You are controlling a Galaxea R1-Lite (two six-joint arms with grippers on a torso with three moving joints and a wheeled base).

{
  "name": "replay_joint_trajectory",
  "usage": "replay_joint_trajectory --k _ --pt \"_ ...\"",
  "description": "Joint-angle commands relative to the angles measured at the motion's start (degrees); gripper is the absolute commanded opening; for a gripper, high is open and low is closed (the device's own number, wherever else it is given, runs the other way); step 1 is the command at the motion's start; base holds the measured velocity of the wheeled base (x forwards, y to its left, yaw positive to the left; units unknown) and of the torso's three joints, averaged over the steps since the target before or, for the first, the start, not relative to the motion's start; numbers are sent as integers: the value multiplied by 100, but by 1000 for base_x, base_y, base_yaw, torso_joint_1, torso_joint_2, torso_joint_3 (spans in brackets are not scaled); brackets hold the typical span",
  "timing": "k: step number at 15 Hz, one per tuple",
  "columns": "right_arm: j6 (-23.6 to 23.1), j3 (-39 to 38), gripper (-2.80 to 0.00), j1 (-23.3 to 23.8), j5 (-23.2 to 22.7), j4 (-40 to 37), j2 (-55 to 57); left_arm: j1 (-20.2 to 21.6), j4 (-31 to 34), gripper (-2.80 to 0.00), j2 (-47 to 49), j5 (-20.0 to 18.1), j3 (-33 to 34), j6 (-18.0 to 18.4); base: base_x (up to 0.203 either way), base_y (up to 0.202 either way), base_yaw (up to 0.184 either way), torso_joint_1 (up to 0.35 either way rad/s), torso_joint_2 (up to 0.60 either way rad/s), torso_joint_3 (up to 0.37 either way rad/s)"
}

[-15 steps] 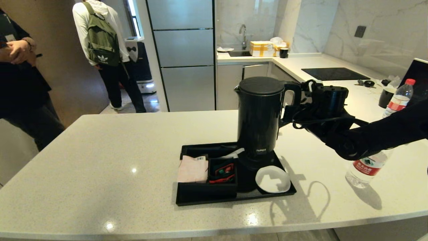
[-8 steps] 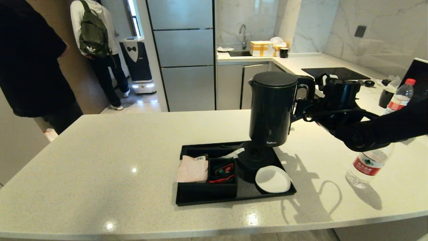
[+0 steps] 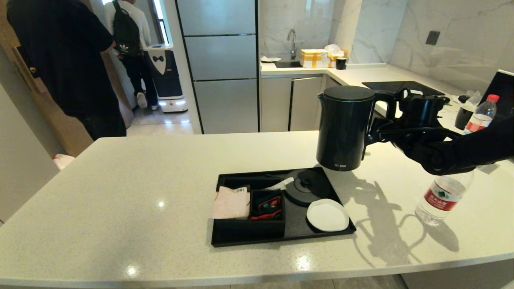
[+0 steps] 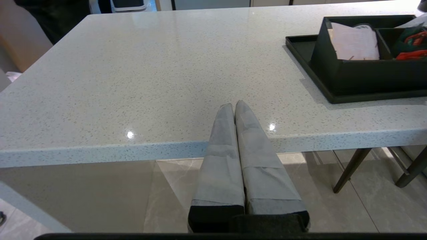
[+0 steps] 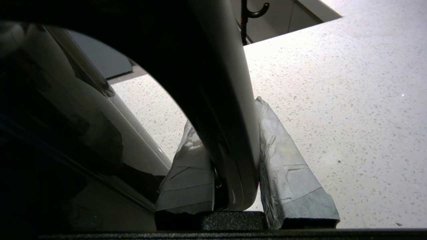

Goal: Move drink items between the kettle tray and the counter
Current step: Place it on the right

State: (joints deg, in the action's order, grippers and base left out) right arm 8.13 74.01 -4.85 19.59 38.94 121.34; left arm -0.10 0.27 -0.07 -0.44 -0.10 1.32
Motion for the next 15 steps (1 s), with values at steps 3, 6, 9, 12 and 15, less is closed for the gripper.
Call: replay_joint_trajectory --k 3,6,9,12,15 --pt "4 -27 -280 54 10 79 224 1 0 -280 7 0 1 0 0 0 0 0 0 0" --pt "76 27 -280 117 10 88 348 1 0 -280 7 0 1 0 0 0 0 0 0 0" --pt "153 13 -280 134 19 79 421 1 0 -280 7 0 1 0 0 0 0 0 0 0" --pt "171 26 -280 213 19 79 443 1 0 -280 7 0 1 0 0 0 0 0 0 0" --pt "171 -53 -280 257 19 97 452 1 0 -280 7 0 1 0 0 0 0 0 0 0"
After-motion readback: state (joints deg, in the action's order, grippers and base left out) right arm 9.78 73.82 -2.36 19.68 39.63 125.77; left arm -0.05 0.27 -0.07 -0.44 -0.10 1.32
